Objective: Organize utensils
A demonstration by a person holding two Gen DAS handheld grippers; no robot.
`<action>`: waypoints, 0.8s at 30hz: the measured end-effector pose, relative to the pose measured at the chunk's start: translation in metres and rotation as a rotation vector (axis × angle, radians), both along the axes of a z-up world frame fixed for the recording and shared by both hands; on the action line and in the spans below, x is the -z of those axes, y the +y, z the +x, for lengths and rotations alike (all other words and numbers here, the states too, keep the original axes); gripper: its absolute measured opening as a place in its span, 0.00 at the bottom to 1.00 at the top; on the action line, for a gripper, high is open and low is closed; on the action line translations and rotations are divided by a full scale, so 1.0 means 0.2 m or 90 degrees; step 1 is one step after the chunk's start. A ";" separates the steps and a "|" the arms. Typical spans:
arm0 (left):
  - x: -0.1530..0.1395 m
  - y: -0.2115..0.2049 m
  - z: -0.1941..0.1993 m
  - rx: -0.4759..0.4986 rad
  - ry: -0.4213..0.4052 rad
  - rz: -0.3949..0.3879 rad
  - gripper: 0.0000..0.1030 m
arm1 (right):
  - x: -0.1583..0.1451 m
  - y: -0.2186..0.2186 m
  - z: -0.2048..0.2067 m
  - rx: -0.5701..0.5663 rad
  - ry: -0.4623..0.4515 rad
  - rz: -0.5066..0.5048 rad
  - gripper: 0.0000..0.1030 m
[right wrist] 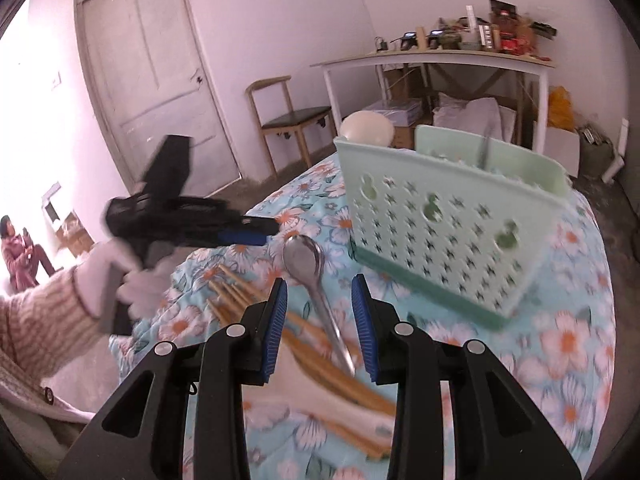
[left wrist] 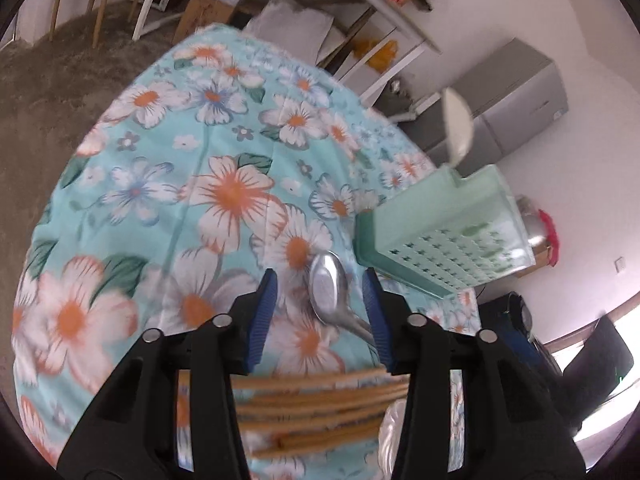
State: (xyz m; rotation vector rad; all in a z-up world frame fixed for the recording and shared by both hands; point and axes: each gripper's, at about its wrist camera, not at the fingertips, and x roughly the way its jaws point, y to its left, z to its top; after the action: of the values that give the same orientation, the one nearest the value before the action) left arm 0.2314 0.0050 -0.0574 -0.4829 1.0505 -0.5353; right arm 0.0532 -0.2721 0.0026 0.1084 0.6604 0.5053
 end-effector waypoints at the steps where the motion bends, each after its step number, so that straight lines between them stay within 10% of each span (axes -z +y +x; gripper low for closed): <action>1: 0.01 -0.01 0.02 0.002 0.012 0.002 0.34 | 0.01 -0.02 -0.02 0.007 -0.001 0.007 0.32; 10: 0.14 -0.11 0.11 -0.003 0.081 0.015 0.11 | 0.08 -0.12 -0.15 0.047 0.009 0.064 0.32; 24: 0.03 -0.09 -0.01 -0.026 0.007 0.011 0.02 | 0.13 0.07 -0.30 0.016 0.010 -0.013 0.36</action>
State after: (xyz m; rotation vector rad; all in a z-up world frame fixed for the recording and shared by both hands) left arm 0.2290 -0.0128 -0.0625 -0.4907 1.0532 -0.4874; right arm -0.0064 -0.2579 -0.0224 0.1015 0.6790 0.4745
